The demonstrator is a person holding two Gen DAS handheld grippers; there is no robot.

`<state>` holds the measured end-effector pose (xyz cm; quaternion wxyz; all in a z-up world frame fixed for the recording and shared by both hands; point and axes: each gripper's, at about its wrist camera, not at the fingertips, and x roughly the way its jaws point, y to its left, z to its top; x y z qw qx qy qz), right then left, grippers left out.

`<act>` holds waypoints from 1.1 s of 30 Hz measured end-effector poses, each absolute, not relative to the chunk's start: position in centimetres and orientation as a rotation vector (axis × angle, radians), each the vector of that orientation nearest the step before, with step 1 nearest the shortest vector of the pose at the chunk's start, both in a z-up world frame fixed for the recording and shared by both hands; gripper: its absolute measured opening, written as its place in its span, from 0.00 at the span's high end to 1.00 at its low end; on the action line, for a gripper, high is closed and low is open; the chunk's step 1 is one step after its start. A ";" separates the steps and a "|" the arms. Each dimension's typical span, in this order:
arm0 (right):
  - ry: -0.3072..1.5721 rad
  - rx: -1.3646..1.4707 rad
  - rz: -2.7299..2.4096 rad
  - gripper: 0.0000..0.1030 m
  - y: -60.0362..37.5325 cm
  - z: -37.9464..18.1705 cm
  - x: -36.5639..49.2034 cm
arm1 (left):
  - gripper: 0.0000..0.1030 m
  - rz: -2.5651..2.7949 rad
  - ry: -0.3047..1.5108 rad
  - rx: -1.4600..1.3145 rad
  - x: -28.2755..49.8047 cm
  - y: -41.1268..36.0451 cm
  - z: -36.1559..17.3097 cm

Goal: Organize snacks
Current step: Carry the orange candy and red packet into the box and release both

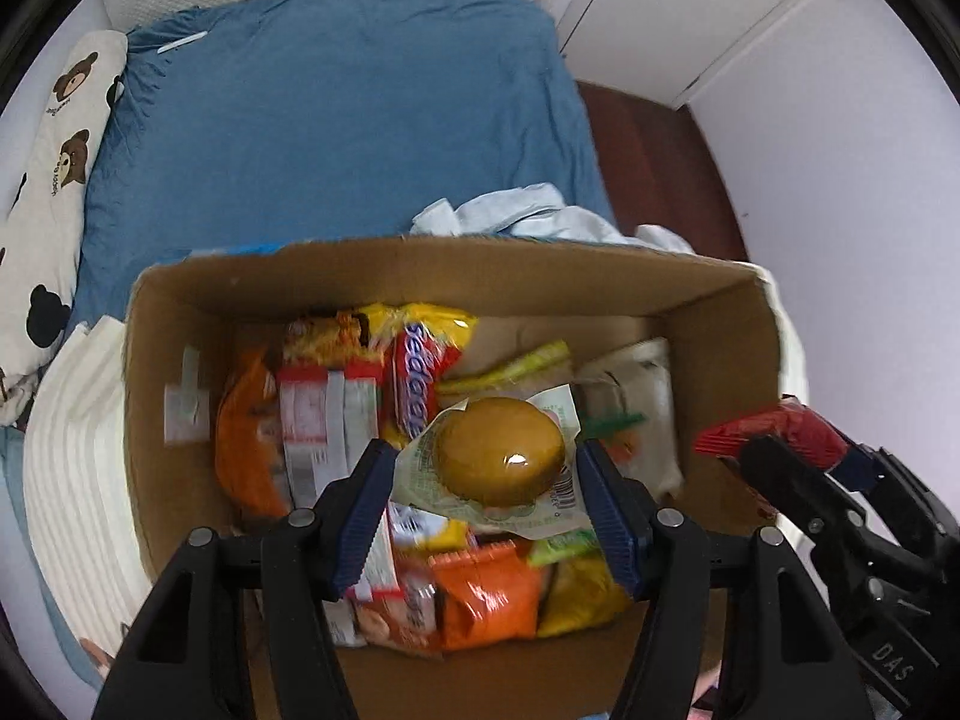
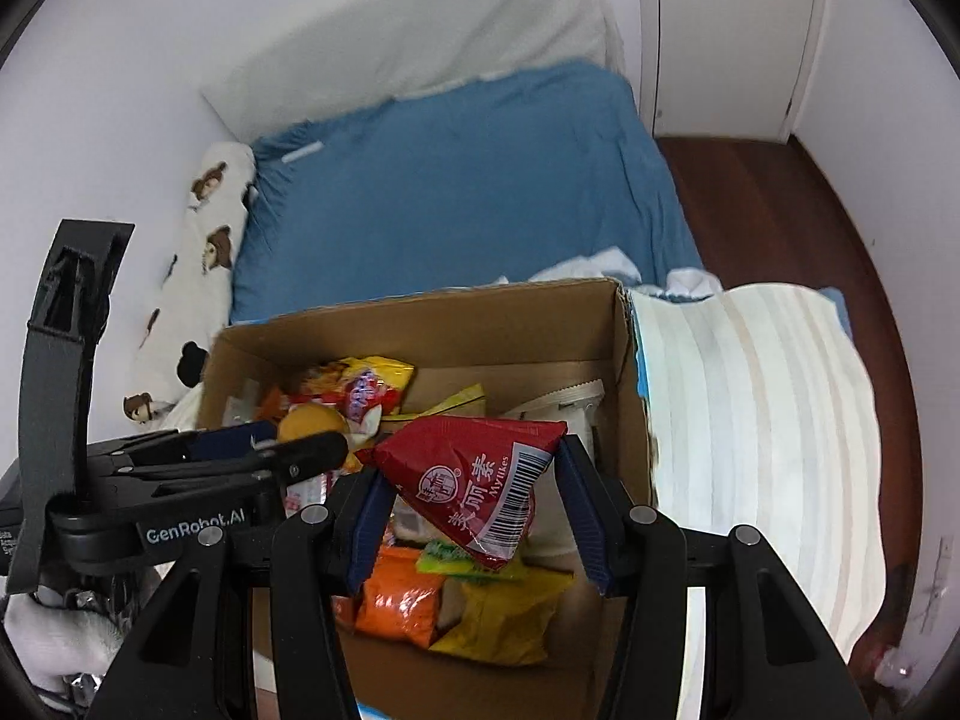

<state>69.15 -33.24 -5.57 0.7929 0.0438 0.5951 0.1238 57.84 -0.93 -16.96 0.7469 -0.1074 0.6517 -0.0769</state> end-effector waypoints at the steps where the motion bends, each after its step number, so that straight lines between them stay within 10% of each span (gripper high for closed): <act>1: 1.301 0.087 0.267 0.46 -33.2 -6.2 69.8 | 0.41 -0.171 1.433 -0.227 58.2 -1.1 -17.3; 4: 1.351 0.082 0.272 0.42 -33.3 -7.6 71.2 | 0.39 -0.162 1.464 -0.216 59.1 -1.4 -18.2; 8: 1.475 0.123 0.249 0.08 -33.7 -10.0 72.5 | 0.39 -0.137 1.503 -0.240 59.9 -1.1 -18.8; 11: 1.508 0.110 0.245 0.08 -33.6 -10.7 72.4 | 0.13 -0.114 1.499 -0.228 60.2 -1.0 -18.6; 33: 1.408 0.035 0.248 0.06 -32.6 -7.1 66.0 | 0.12 -0.017 1.293 -0.235 51.9 2.3 -13.3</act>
